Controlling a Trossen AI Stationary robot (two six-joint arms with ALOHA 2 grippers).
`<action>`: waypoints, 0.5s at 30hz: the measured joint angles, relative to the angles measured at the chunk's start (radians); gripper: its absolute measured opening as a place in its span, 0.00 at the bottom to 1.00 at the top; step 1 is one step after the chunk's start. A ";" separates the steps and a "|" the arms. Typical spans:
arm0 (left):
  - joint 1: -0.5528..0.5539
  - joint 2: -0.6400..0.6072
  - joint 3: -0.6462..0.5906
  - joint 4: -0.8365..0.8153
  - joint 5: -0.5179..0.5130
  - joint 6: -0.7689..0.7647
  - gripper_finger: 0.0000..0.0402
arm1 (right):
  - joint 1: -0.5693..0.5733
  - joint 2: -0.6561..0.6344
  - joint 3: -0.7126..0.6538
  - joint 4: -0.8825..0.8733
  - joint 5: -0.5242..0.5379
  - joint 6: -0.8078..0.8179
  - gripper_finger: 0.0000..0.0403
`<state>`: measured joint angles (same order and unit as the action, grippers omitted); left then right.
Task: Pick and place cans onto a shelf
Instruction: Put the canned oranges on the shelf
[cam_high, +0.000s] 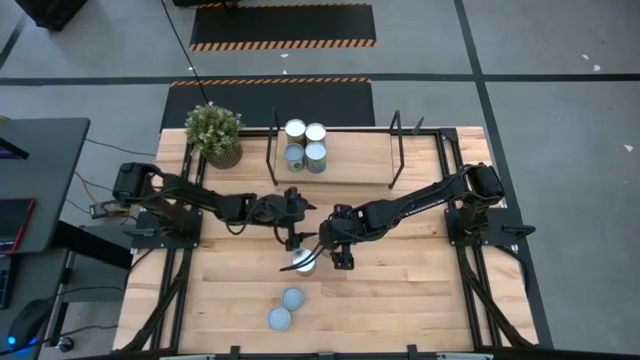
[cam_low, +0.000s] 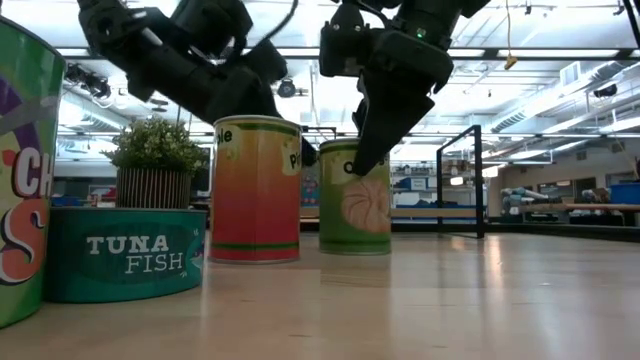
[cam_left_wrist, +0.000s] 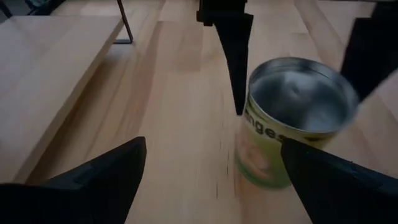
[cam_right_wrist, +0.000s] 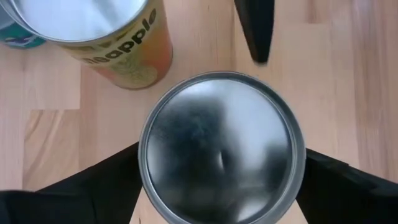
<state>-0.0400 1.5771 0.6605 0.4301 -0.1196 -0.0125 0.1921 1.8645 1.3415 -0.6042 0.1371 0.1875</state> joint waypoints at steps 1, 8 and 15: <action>-0.004 -0.021 0.000 -0.031 0.000 -0.002 0.94 | 0.000 0.000 0.000 0.003 0.000 0.000 0.89; -0.050 -0.117 0.000 -0.175 -0.050 -0.004 0.94 | -0.006 0.000 0.000 0.006 0.031 0.002 0.79; -0.118 -0.190 -0.069 -0.106 -0.110 0.080 0.94 | -0.035 -0.028 -0.001 -0.052 0.025 0.000 0.82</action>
<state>-0.1578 1.3874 0.5911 0.3238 -0.2299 0.0672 0.1569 1.8362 1.3405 -0.6565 0.1623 0.1871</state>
